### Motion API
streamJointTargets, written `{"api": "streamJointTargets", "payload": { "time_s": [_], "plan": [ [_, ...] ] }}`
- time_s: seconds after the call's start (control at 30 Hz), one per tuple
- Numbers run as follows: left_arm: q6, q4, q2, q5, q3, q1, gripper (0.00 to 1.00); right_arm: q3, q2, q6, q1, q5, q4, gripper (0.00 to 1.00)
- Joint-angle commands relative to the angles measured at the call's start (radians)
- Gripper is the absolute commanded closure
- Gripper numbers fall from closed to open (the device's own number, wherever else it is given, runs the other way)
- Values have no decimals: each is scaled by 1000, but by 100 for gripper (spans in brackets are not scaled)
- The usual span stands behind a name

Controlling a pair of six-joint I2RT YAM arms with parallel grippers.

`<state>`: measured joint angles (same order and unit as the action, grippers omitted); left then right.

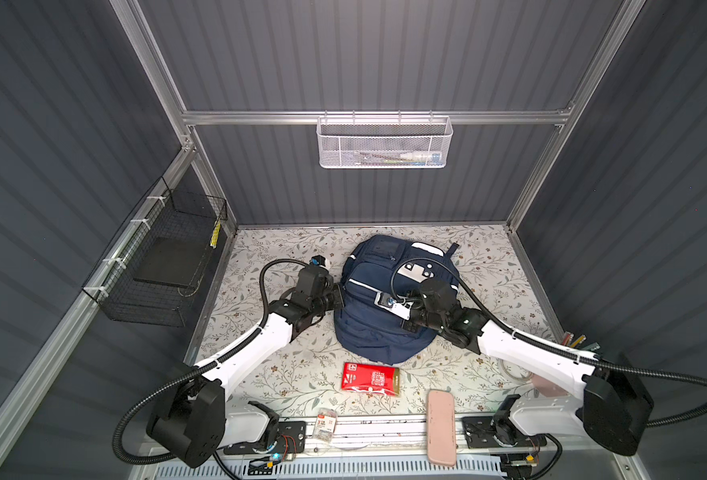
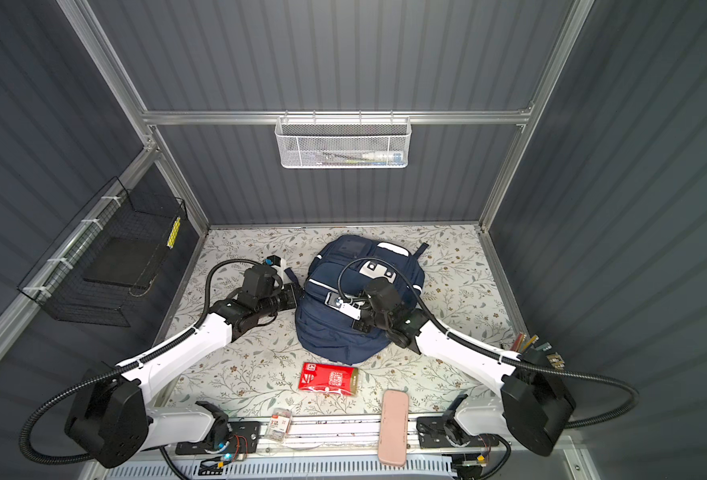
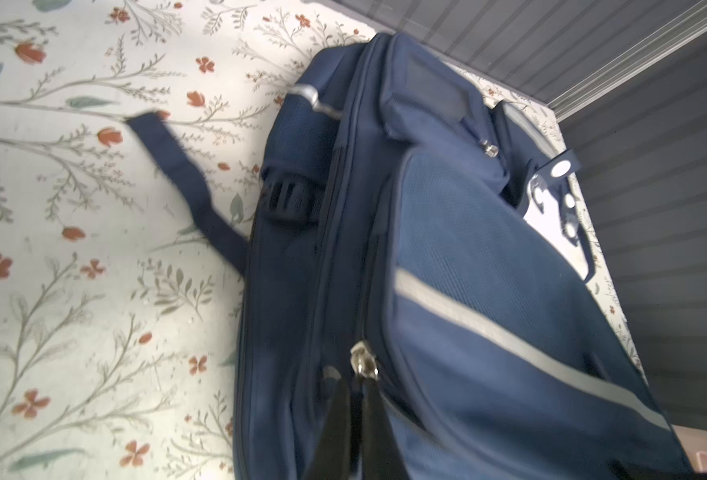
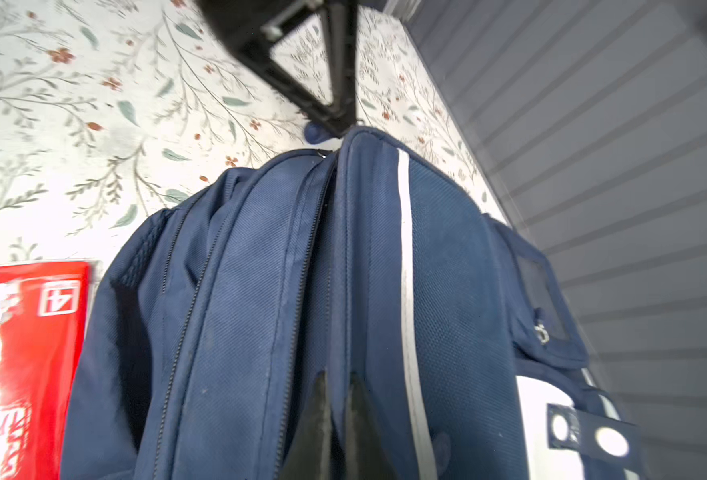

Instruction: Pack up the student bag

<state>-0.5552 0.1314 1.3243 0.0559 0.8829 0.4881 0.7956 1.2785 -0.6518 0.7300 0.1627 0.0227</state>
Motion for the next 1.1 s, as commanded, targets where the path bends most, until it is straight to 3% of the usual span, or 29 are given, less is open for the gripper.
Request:
{"api": "streamJointTargets", "payload": {
  "time_s": [0.0,0.2,0.37,0.5,0.6,0.73,0.83,0.9,1.0,1.07],
  "plan": [
    [79,-22,52,-70,68,-141,100,-60,-67,-73,-44,94,-113,100],
    [107,-104,93,122,68,-125,100,-108,-80,-76,-201,20,31,98],
    [76,-79,16,61,11,57,100,-93,-66,-63,-244,-51,50,63],
    [-5,-142,2,69,-43,135,100,-98,-101,52,-162,-76,94,52],
    [-14,-146,10,61,-35,158,100,-125,-59,47,-17,-234,227,48],
    [-12,-140,15,55,-14,165,100,23,141,50,135,-492,235,47],
    [-17,-131,1,46,-23,167,100,98,258,46,160,-520,286,52],
    [-13,-118,-14,33,-30,167,100,103,289,46,160,-494,337,65],
    [0,-70,-29,-40,-23,162,100,80,274,25,154,-457,352,96],
    [-4,63,-7,-93,59,116,100,34,235,-25,129,-329,339,100]
  ]
}}
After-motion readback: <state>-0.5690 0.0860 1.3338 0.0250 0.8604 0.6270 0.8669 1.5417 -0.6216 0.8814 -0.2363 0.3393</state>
